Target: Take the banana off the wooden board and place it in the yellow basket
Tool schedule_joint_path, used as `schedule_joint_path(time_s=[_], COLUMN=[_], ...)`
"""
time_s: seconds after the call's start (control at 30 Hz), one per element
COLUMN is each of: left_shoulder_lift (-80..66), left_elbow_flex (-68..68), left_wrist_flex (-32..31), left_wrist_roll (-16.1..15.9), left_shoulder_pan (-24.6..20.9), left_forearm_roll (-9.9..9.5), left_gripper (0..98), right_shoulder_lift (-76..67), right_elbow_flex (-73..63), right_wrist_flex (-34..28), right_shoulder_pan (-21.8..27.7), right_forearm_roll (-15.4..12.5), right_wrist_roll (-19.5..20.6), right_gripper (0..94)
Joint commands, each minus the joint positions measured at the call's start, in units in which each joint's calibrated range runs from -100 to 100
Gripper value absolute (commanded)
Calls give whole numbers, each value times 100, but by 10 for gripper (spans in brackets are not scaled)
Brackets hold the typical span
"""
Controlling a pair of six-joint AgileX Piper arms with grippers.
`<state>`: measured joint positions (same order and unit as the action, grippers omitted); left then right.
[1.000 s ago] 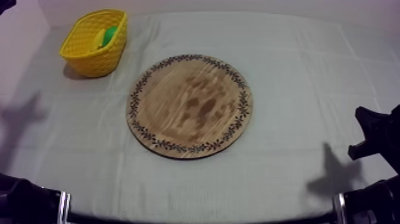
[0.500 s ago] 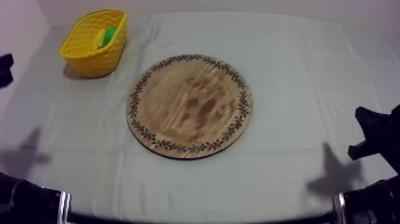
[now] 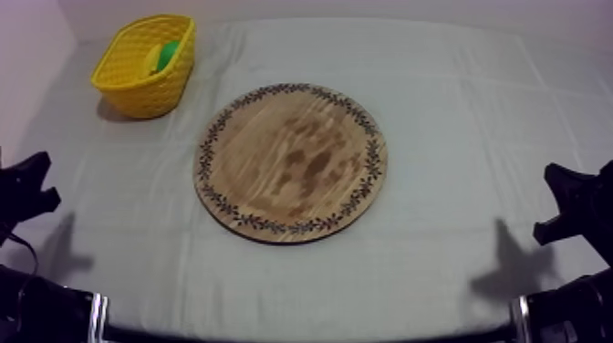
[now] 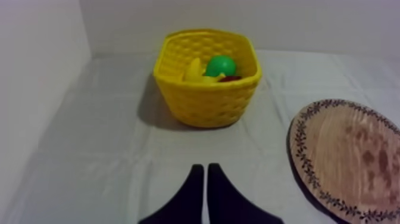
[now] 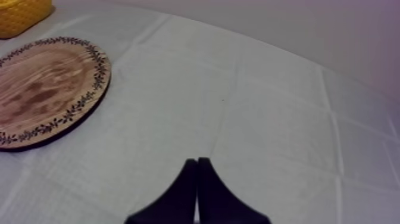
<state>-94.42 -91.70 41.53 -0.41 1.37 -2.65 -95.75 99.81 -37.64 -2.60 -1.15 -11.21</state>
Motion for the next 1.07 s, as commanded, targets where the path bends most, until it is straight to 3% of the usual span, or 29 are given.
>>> schedule_joint_path(time_s=[0.0,0.27,0.6,1.03], left_shoulder_lift=[-163,-498,-531,-532], left_elbow_flex=[-203,-588,-802,-819], left_wrist_flex=[-8,-266,-948,-1032], left_wrist_roll=[-4,119,6,-17], left_shoulder_pan=[-5,-68,-142,-209], left_forearm_roll=[8,40,31,28], left_gripper=[0,0,0,0], right_shoulder_lift=[0,0,0,0], right_elbow_flex=[-3,-3,-3,-3], right_wrist_flex=[-2,-2,-2,-2], right_shoulder_pan=[0,0,0,0], right_forearm_roll=[0,0,0,0], right_wrist_roll=[0,0,0,0], right_gripper=[3,3,3,3])
